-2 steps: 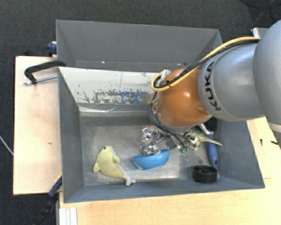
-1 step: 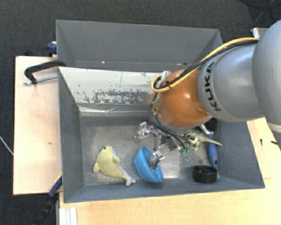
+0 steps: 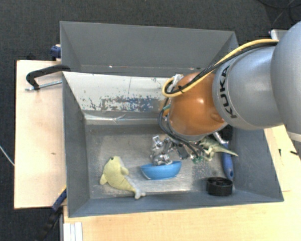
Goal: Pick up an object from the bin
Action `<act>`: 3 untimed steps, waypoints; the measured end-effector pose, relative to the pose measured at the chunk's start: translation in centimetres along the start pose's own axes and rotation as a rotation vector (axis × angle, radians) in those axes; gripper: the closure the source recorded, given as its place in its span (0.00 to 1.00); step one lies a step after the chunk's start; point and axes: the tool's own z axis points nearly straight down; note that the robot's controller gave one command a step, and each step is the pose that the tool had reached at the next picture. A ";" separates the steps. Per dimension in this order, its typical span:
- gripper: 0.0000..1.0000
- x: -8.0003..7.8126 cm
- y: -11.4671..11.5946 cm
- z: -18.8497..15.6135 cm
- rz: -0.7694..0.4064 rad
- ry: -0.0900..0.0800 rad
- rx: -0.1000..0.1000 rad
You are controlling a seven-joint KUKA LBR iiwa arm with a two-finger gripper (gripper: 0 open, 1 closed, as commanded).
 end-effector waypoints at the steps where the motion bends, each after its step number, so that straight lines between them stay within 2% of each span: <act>1: 0.00 0.3 0.1 0.3 -0.001 0.009 -0.003; 2: 1.00 -0.2 0.1 -0.1 0.000 -0.007 -0.001; 3: 1.00 -2.3 2.0 -18.2 -0.242 -0.002 -0.001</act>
Offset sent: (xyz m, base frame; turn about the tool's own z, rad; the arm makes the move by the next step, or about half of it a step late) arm 0.0000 0.0000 0.0000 0.0000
